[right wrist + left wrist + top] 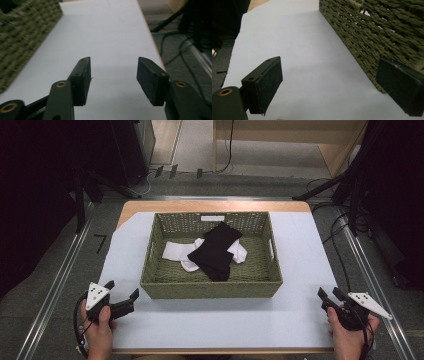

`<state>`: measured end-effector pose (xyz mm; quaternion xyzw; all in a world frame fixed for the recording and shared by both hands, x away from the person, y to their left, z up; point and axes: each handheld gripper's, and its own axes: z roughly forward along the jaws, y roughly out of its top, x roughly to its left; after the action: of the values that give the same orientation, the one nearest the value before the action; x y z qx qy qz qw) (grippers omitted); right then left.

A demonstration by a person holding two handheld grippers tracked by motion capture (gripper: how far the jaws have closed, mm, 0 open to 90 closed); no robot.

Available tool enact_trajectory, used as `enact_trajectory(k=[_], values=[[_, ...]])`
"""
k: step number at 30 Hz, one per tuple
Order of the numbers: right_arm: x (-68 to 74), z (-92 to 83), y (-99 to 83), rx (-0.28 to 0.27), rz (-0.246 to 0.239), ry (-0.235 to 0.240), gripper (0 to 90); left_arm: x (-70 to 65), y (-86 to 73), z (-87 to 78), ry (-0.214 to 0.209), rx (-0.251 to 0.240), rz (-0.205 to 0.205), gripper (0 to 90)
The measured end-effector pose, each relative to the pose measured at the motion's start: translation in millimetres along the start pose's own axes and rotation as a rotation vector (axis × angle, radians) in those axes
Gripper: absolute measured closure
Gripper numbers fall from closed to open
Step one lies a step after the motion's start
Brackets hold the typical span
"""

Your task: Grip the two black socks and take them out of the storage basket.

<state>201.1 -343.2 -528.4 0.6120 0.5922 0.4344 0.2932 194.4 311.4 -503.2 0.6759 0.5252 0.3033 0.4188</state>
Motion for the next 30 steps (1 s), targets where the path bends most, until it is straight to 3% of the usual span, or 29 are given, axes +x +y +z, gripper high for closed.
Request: enact_trajectory(k=[2,5,8,14,17,18,22,30], values=[[-0.5,-0.9,-0.1,-0.008,0.009,0.023,47.4,0.0,0.0,-0.2,-0.013,0.002,0.007,8.4],[4.1,2.2,1.7,0.014,-0.005,0.012,44.4,0.4,-0.7,-2.0,-0.017,-0.016,0.003,8.4],[5.4,-0.3,7.9,0.0,0.064,0.059,39.7,2.4,0.2,0.1,-0.012,0.002,-0.019,8.4],[14.4,-14.0,28.7,-0.049,0.035,0.046,33.8,1.0,-1.4,-3.1,-0.003,-0.03,-0.007,8.4],[22.7,-19.1,40.6,-0.078,0.031,0.069,28.0,1.8,-1.2,-3.1,-0.004,-0.025,-0.012,8.4],[31.4,-19.0,46.6,-0.083,0.021,0.089,23.9,1.7,-1.3,-3.1,-0.003,-0.025,-0.012,8.4],[44.2,-14.1,55.2,-0.076,-0.002,0.103,23.5,0.8,-1.7,-3.5,0.004,-0.037,-0.014,8.4],[77.4,1.5,90.1,-0.072,-0.033,0.158,21.9,2.5,-1.4,-3.1,-0.012,-0.029,-0.017,8.4]])
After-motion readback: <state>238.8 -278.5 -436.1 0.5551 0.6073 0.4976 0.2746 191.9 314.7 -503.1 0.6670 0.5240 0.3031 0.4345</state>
